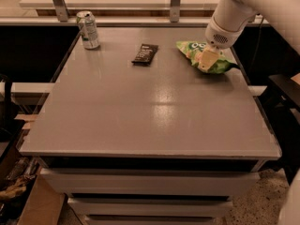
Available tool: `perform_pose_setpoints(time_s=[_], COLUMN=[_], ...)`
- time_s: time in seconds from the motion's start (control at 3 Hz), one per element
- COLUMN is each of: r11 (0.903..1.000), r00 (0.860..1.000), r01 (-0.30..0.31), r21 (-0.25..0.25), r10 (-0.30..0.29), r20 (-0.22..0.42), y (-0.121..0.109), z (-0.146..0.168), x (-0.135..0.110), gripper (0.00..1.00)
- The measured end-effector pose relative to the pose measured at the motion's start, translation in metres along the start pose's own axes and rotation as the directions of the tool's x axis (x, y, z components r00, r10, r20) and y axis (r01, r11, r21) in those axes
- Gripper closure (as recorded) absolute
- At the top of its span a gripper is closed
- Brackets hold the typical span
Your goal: Pick green rice chip bag
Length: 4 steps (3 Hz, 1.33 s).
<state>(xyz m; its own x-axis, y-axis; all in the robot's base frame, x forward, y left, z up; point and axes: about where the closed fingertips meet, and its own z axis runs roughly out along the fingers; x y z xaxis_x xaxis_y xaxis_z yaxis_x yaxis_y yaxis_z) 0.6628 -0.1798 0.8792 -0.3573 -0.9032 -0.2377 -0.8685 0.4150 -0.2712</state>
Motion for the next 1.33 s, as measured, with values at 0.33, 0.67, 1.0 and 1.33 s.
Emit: perform_pose_setpoints(time_s=[0.33, 0.67, 1.0, 1.33], r11=[0.9984, 0.9945, 0.9868, 0.9745], r00=[0.998, 0.992, 0.985, 0.977], r01=[0.046, 0.078, 0.107, 0.126], r21=[0.035, 0.070, 0.122, 0.185], r10=[-0.047, -0.084, -0.122, -0.154], r20=[0.048, 0.093, 0.124, 0.144], y=[0.000, -0.001, -0.003, -0.008], z=[-0.026, -0.050, -0.077, -0.105], x=[-0.013, -0.021, -0.028, -0.035], gripper=[1.00, 1.00, 1.00, 1.00])
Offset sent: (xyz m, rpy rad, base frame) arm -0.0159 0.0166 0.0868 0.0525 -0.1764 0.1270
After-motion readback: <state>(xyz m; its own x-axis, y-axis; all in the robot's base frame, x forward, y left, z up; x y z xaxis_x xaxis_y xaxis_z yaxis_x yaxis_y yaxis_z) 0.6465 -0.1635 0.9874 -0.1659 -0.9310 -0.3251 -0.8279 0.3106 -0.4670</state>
